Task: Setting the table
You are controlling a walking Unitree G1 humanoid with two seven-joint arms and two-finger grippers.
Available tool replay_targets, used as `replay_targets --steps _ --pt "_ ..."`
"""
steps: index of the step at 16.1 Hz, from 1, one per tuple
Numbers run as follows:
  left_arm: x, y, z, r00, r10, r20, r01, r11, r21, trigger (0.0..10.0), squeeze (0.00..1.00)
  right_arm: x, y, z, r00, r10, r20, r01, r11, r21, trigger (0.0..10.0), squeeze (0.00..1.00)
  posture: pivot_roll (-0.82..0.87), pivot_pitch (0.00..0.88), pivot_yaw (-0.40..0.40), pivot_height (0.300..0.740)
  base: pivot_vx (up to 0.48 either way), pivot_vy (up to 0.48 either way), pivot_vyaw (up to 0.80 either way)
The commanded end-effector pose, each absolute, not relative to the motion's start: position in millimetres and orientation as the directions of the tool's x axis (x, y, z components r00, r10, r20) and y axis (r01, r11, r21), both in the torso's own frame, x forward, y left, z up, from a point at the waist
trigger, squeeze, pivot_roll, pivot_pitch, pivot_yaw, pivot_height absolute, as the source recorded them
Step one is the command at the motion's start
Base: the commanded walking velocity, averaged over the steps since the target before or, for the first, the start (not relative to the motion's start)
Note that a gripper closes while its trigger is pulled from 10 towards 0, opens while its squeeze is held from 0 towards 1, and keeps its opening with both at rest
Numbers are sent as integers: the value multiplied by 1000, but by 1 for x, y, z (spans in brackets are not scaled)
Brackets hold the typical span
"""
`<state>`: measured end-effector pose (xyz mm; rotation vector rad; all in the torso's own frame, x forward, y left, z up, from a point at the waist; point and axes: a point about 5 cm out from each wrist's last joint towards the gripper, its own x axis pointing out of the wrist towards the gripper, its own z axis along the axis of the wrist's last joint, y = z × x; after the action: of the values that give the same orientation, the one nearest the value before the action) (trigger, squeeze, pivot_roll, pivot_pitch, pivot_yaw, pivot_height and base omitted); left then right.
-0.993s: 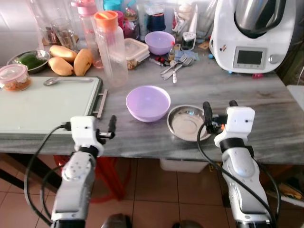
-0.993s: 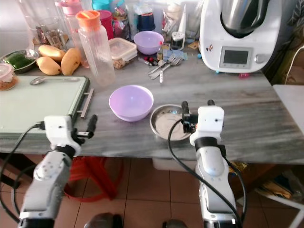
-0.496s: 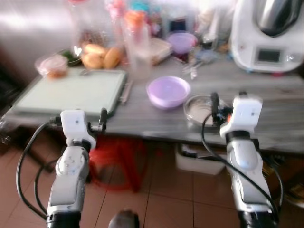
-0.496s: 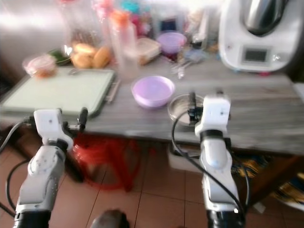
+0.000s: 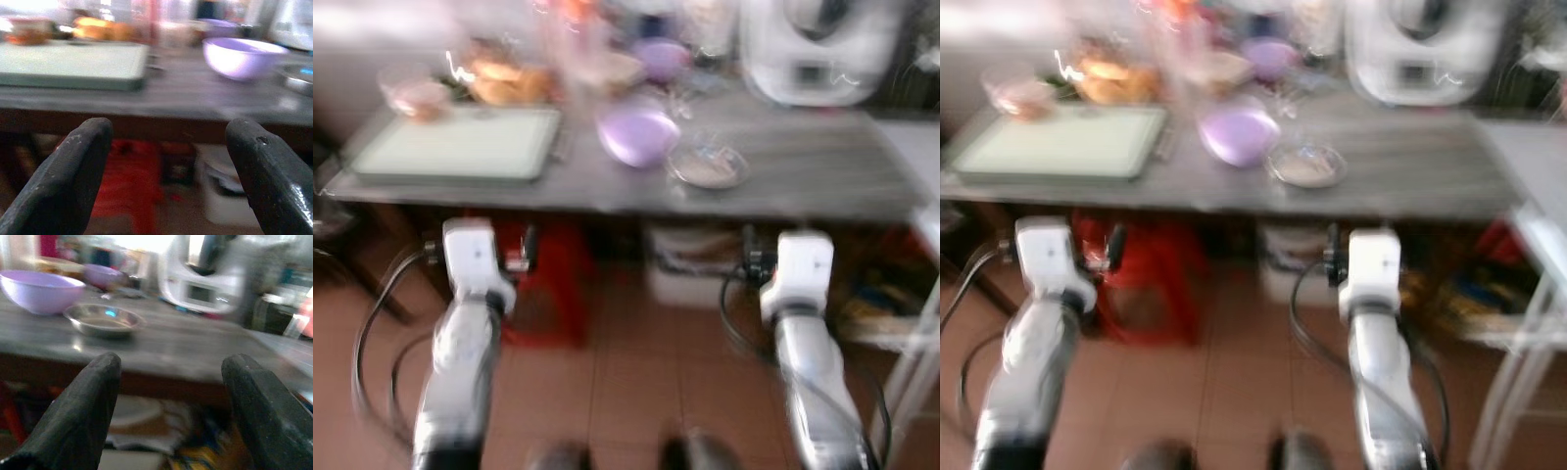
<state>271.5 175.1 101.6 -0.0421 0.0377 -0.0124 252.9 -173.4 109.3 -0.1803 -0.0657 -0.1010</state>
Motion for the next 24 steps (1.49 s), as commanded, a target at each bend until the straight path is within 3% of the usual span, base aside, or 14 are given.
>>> replay_targets --steps 1,3,9,11,13,14,16,21,24 --pt "268 172 98 999 -20 -47 19 999 -39 10000 0 254 -175 118 988 -107 112 124 980 -154 10000 0 -30 0 16 740 -394 0 0" --pt "263 161 94 997 -51 -49 49 997 -52 10000 0 253 -184 112 985 -150 80 159 978 -136 10000 0 -19 0 9 740 0 0 0" --pt "261 161 97 998 -63 -30 61 997 -50 10000 0 258 -182 113 989 -131 65 138 983 -121 10000 0 -9 0 -10 740 0 0 0" --pt "260 161 96 998 -62 -33 60 997 -50 10000 0 258 -184 113 988 -143 61 150 982 -116 10000 0 -8 0 -18 740 0 -296 0" --pt "259 160 94 997 -58 -42 56 997 -55 10000 0 260 -183 111 988 -140 65 151 965 -215 10000 0 -6 0 -24 740 0 -324 0" --pt "259 160 95 997 -58 -41 55 997 -56 10000 0 260 -179 110 992 -106 66 116 977 -178 10000 0 -6 0 -25 740 0 -330 0" --pt "259 159 95 997 -59 -44 56 997 -56 10000 0 259 -175 110 994 -80 72 96 963 -251 10000 0 -6 0 -27 740 0 -405 0" --pt "262 159 97 997 -65 -47 62 997 -53 10000 0 255 -165 105 999 -2 37 6 994 -112 10000 0 -7 0 -17 740 0 -461 0" --pt "264 158 100 997 -64 -40 62 997 -52 10000 0 257 -169 105 999 -27 35 33 984 -175 10000 0 -2 0 -17 740 0 -461 0"
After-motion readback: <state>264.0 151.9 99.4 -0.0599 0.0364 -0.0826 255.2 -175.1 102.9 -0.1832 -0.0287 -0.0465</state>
